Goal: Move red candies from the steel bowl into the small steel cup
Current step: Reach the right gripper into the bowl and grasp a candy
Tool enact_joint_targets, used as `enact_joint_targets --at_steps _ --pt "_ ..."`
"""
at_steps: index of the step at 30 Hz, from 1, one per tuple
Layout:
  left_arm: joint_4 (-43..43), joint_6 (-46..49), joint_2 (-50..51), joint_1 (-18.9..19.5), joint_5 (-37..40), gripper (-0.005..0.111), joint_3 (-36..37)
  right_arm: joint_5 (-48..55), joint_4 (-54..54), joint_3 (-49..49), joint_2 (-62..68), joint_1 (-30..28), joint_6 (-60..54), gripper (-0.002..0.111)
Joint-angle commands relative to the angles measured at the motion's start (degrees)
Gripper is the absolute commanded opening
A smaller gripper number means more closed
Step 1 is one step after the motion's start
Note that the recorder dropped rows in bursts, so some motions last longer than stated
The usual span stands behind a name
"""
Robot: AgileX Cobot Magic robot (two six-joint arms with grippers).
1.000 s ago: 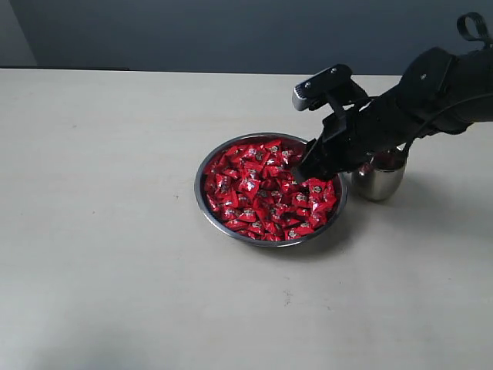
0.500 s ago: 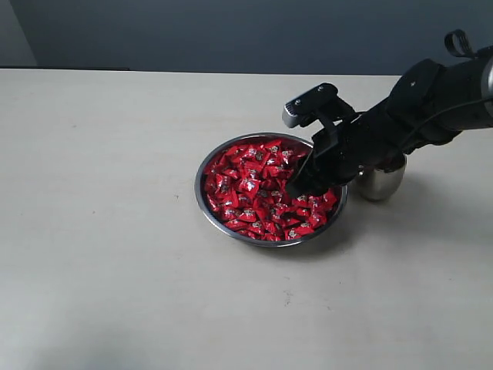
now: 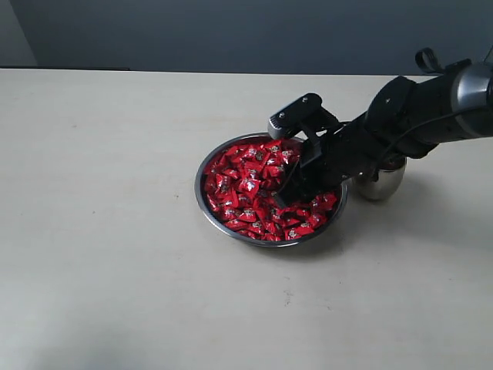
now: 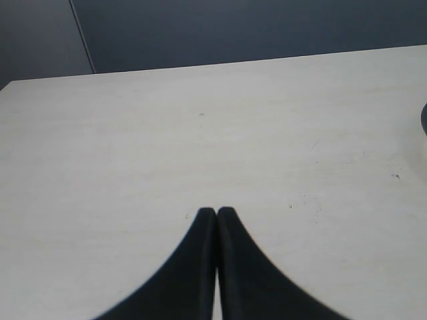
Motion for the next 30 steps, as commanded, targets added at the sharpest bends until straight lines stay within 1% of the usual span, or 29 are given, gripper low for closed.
enact_joint_targets --at_steps 1,4,6,7,9,12,14,21,30 --pt "0.1 -0.1 -0.3 -0.3 -0.3 0.0 -0.5 -1.9 -0.1 -0.3 0.4 0.0 -0.3 0.043" --pt "0.1 -0.1 -0.3 -0.3 -0.3 0.0 -0.5 -3.0 -0.2 -0.3 1.3 0.0 -0.2 0.043" --pt "0.1 -0.1 -0.3 -0.3 -0.3 0.0 -0.5 -3.3 -0.2 -0.3 1.5 0.0 -0.2 0.04" --pt "0.1 -0.1 -0.3 -0.3 -0.3 0.0 -0.5 -3.4 -0.2 -0.3 1.6 0.0 -0.2 0.037" --pt "0.1 -0.1 -0.3 -0.3 -0.3 0.0 -0.5 -4.0 -0.2 -0.3 1.6 0.0 -0.2 0.027" --pt "0.1 -0.1 -0.3 -0.3 -0.3 0.0 -0.5 -4.5 -0.1 -0.3 1.6 0.0 -0.2 0.008" --pt "0.1 -0.1 -0.3 -0.3 -0.3 0.0 -0.5 -4.8 -0.1 -0.3 1.6 0.0 -0.2 -0.001" --pt "0.1 -0.1 -0.3 -0.3 -0.3 0.0 -0.5 -4.3 -0.1 -0.3 0.2 0.0 -0.1 -0.001" --pt "0.1 -0.1 -0.3 -0.3 -0.3 0.0 -0.5 1.4 -0.5 0.1 -7.7 -0.2 0.9 -0.001"
